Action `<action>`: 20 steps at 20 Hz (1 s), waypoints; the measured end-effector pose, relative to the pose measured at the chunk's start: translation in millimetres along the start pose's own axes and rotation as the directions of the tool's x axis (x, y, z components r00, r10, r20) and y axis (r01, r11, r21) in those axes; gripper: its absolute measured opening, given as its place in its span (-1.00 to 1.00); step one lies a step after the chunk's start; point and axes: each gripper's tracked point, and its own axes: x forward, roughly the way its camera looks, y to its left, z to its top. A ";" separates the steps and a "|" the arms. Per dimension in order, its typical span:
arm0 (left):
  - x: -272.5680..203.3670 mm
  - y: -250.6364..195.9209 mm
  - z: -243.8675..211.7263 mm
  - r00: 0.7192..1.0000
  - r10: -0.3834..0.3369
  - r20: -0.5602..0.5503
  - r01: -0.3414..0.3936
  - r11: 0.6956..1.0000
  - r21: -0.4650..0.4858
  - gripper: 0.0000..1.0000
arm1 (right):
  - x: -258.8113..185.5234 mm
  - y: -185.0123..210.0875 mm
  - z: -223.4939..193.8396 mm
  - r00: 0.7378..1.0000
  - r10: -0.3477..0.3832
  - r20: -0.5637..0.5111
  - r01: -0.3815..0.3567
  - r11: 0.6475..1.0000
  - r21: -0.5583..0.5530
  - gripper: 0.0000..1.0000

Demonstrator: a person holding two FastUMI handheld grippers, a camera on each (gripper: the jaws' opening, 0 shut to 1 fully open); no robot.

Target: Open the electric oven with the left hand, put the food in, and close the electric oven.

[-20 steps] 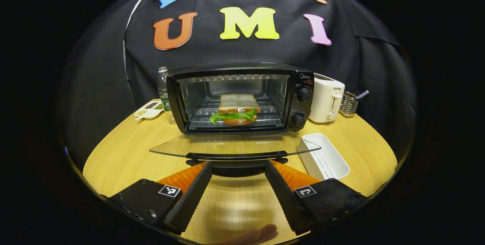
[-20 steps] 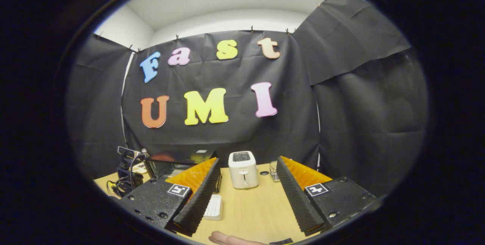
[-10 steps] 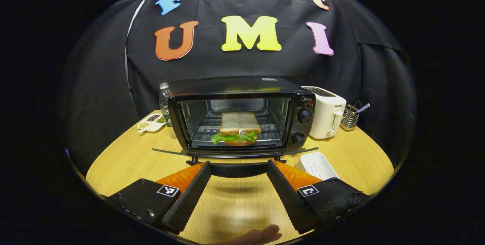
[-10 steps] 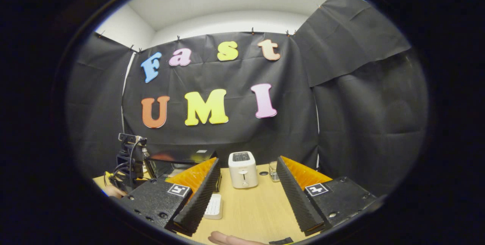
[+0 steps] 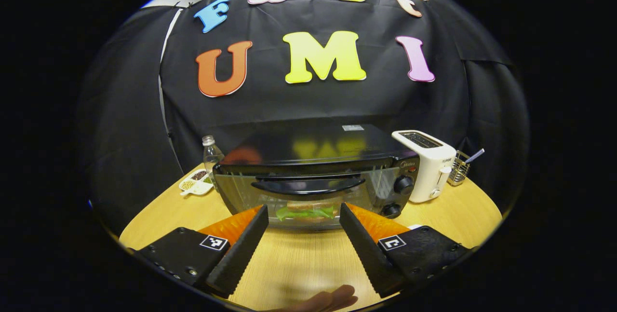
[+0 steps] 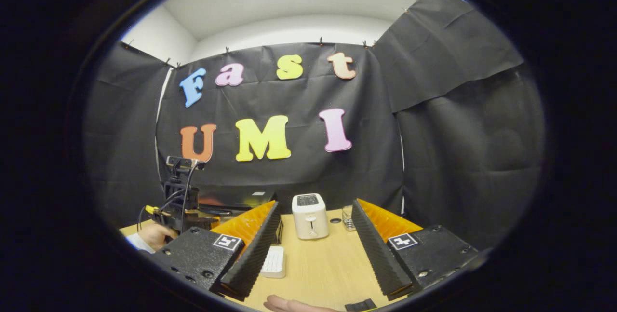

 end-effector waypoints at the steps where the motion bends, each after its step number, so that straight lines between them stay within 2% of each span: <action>1: -9.1 -0.1 3.7 1.000 -0.003 0.010 0.003 1.000 -0.005 0.95 | -3.0 0.5 2.1 1.000 -0.001 0.002 0.001 1.000 -0.004 0.91; 3: -31.5 1.3 14.6 0.999 -0.013 0.046 0.014 1.000 -0.012 0.94 | -12.3 0.1 5.7 1.000 -0.006 0.009 0.006 1.000 -0.010 0.91; 4: -45.6 0.8 21.5 0.997 -0.018 0.072 0.020 1.000 -0.014 0.95 | -17.3 0.5 7.4 1.000 -0.009 0.014 0.009 1.000 -0.010 0.73; 6: -76.5 0.6 35.9 0.991 -0.022 0.130 0.025 1.000 -0.015 0.95 | -28.5 -0.1 12.8 1.000 -0.013 0.019 0.013 1.000 -0.005 0.73; 7: -94.4 0.7 43.3 0.987 -0.023 0.161 0.025 1.000 -0.013 0.95 | -33.8 0.7 15.8 1.000 -0.011 0.023 0.011 1.000 -0.002 0.91; 8: -113.1 2.1 49.3 0.981 -0.021 0.192 0.023 1.000 -0.012 0.94 | -39.8 1.9 19.4 1.000 -0.006 0.030 0.006 1.000 -0.003 0.90; 9: -132.0 3.2 54.5 0.976 -0.018 0.216 0.021 1.000 -0.013 0.94 | -46.4 3.6 24.3 0.999 0.000 0.038 0.001 1.000 -0.005 0.73; 11: -167.7 2.1 60.1 0.968 -0.019 0.249 0.023 1.000 -0.015 0.94 | -58.9 5.6 33.4 0.998 0.006 0.057 -0.006 1.000 -0.010 0.73; 12: -185.7 4.4 63.0 0.964 -0.015 0.267 0.020 1.000 -0.013 0.94 | -66.2 6.7 36.3 0.998 0.009 0.067 -0.008 1.000 -0.008 0.90; 20: -311.2 11.2 79.3 0.922 -0.017 0.387 0.029 0.999 -0.025 0.94 | -107.4 26.4 47.3 0.995 0.051 0.089 -0.046 0.998 -0.053 0.91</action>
